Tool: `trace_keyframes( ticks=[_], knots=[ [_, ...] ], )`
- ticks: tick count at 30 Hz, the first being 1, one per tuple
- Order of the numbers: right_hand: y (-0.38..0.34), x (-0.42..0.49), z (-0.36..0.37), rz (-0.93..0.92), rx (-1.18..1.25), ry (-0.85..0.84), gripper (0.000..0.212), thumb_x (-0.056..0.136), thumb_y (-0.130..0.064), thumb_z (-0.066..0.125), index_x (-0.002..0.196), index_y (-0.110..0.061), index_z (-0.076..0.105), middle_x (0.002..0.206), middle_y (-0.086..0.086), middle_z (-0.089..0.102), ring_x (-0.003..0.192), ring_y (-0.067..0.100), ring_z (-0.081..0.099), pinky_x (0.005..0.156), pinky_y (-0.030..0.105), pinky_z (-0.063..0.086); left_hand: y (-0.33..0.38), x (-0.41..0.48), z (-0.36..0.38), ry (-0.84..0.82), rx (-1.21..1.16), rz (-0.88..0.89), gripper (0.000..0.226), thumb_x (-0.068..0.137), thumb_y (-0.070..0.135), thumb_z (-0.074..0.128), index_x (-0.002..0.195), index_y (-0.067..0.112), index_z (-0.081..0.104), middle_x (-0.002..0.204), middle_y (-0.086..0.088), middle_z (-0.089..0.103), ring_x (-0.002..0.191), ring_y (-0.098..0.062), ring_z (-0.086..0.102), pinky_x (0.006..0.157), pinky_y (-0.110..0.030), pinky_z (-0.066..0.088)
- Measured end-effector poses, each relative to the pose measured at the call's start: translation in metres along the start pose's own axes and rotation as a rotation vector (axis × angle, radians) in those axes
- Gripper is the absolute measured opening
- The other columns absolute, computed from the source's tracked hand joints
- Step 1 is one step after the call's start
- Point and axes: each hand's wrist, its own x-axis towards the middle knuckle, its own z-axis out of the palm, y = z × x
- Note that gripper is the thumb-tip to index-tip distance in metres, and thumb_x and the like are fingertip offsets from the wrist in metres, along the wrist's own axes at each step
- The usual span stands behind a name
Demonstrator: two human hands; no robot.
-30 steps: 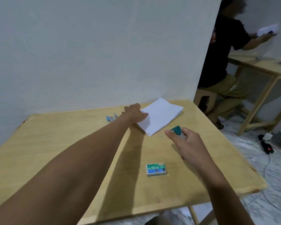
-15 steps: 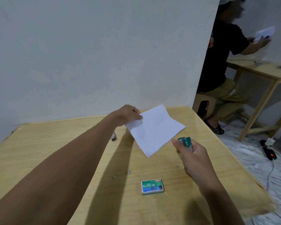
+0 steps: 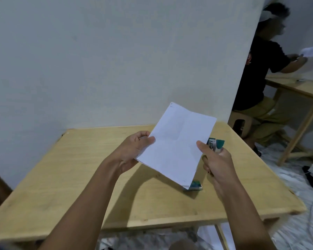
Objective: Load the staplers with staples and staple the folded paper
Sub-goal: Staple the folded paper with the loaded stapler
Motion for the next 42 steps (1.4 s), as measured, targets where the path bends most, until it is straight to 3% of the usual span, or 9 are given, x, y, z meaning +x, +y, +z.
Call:
trace_keyframes(
  ticks=[4, 8, 13, 16, 21, 27, 32, 39, 42],
  knots=[
    [-0.005, -0.026, 0.015, -0.069, -0.042, -0.087, 0.018, 0.089, -0.021, 0.073, 0.079, -0.016, 0.059, 0.046, -0.016, 0.046, 0.044, 0.009, 0.029, 0.047, 0.025, 0.027, 0.004, -0.043, -0.01, -0.043, 0.06, -0.039, 0.032, 0.096, 0.017, 0.061, 0.128, 0.017, 0.059, 0.118, -0.008, 0.072, 0.1, -0.026, 0.072, 0.068, -0.028, 0.059],
    [-0.008, -0.045, 0.021, -0.207, -0.148, -0.26, 0.004, 0.09, -0.014, 0.07, 0.088, -0.017, 0.069, 0.06, -0.015, 0.061, 0.051, 0.008, 0.044, 0.053, 0.018, 0.037, 0.011, -0.075, -0.01, 0.015, 0.085, -0.034, 0.029, 0.1, 0.012, 0.053, 0.127, 0.018, 0.061, 0.099, -0.005, 0.076, 0.061, -0.012, 0.071, 0.042, -0.015, 0.046],
    [-0.022, -0.057, 0.027, -0.246, -0.188, -0.44, 0.013, 0.094, -0.001, 0.057, 0.089, -0.005, 0.068, 0.102, 0.015, 0.072, 0.041, 0.001, 0.045, 0.045, 0.012, 0.03, 0.01, -0.086, -0.013, 0.023, 0.159, 0.044, 0.047, 0.103, 0.0, 0.026, 0.073, 0.015, 0.059, 0.041, 0.01, 0.048, 0.026, -0.002, 0.039, 0.03, -0.008, 0.026],
    [-0.018, -0.054, 0.027, -0.172, -0.144, -0.413, 0.021, 0.086, -0.028, 0.059, 0.092, -0.019, 0.077, 0.12, 0.049, 0.044, 0.043, 0.013, 0.026, 0.051, 0.034, 0.017, 0.009, -0.087, -0.017, 0.046, 0.08, 0.031, 0.038, 0.101, -0.002, 0.024, 0.081, 0.014, 0.052, 0.046, 0.01, 0.053, 0.028, -0.003, 0.041, 0.03, -0.008, 0.026],
    [-0.012, -0.053, 0.028, 0.026, -0.154, -0.342, 0.039, 0.091, -0.046, 0.063, 0.102, -0.01, 0.07, 0.103, 0.0, 0.075, 0.048, 0.013, 0.023, 0.047, 0.023, 0.024, 0.003, -0.089, -0.024, 0.092, 0.004, 0.048, 0.03, 0.101, 0.005, 0.036, 0.086, 0.02, 0.058, 0.066, 0.004, 0.059, 0.041, -0.01, 0.052, 0.036, -0.014, 0.035],
    [-0.005, -0.054, 0.034, 0.062, -0.146, -0.299, 0.016, 0.089, -0.025, 0.067, 0.094, -0.01, 0.067, 0.074, -0.001, 0.064, 0.05, 0.012, 0.022, 0.044, 0.021, 0.023, -0.004, -0.086, -0.034, 0.07, -0.184, 0.007, 0.028, 0.09, 0.02, 0.034, 0.081, 0.014, 0.06, 0.08, -0.006, 0.059, 0.063, -0.023, 0.057, 0.053, -0.026, 0.043],
    [-0.002, -0.051, 0.037, 0.035, -0.171, -0.204, 0.017, 0.088, -0.029, 0.069, 0.091, -0.013, 0.063, 0.065, 0.003, 0.031, 0.049, 0.012, 0.02, 0.044, 0.022, 0.021, -0.011, -0.09, -0.037, 0.099, -0.066, 0.022, 0.023, 0.096, 0.021, 0.054, 0.117, 0.019, 0.064, 0.087, -0.009, 0.06, 0.075, -0.025, 0.057, 0.057, -0.028, 0.046],
    [0.008, -0.065, 0.041, 0.058, -0.17, -0.249, 0.022, 0.088, -0.033, 0.073, 0.089, -0.011, 0.069, 0.059, -0.009, 0.06, 0.043, 0.005, 0.046, 0.051, 0.022, 0.034, -0.018, -0.087, -0.037, 0.144, -0.061, 0.14, 0.038, 0.095, 0.007, 0.061, 0.13, 0.021, 0.054, 0.09, -0.003, 0.074, 0.077, -0.02, 0.067, 0.072, -0.034, 0.05],
    [0.014, -0.065, 0.043, 0.03, -0.095, -0.189, 0.02, 0.087, -0.031, 0.074, 0.095, -0.013, 0.073, 0.086, -0.003, 0.077, 0.074, 0.012, 0.069, 0.069, 0.03, 0.048, -0.023, -0.087, -0.037, 0.112, -0.043, 0.097, 0.039, 0.094, 0.012, 0.064, 0.13, 0.021, 0.054, 0.101, -0.004, 0.075, 0.084, -0.022, 0.07, 0.072, -0.036, 0.056]
  ],
)
